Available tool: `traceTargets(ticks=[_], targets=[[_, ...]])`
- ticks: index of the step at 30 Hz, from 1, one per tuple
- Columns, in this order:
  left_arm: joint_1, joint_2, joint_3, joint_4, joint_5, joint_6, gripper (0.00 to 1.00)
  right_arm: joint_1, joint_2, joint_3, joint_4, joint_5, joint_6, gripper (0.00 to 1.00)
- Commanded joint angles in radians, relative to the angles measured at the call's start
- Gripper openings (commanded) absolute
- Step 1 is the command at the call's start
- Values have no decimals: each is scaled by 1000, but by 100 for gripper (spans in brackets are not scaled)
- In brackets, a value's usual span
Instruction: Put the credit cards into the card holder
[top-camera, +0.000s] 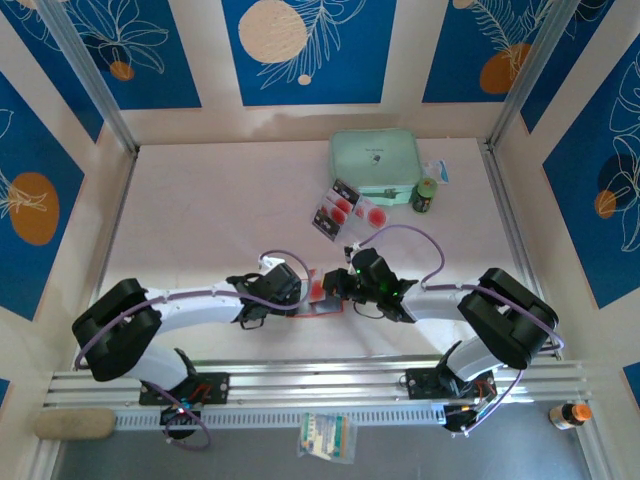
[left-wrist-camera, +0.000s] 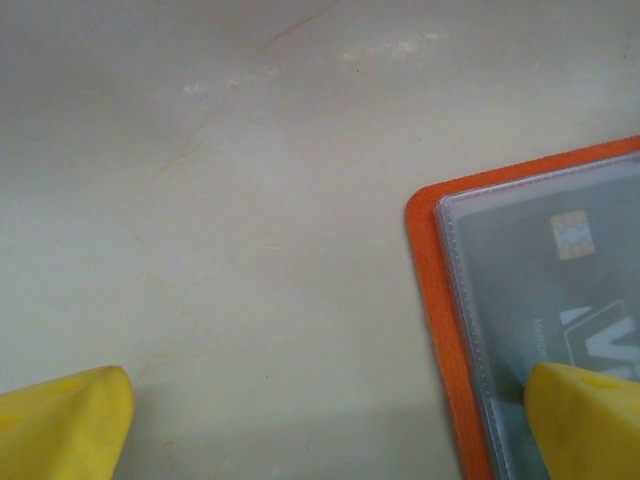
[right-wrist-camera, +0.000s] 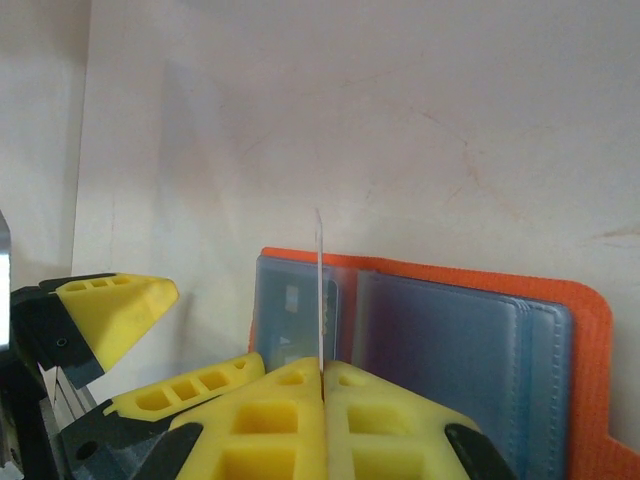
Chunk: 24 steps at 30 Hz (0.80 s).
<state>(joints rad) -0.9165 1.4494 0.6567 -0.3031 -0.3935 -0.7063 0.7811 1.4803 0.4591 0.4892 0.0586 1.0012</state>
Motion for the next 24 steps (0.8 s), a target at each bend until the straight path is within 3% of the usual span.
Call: traceTargets(ticks=[1, 24], targets=[[8, -4, -24, -28, -6, -9, 100, 12, 21, -20, 19, 26, 13, 0], [8, -3, -25, -20, -6, -9, 100, 27, 52, -49, 45, 24, 45, 0]])
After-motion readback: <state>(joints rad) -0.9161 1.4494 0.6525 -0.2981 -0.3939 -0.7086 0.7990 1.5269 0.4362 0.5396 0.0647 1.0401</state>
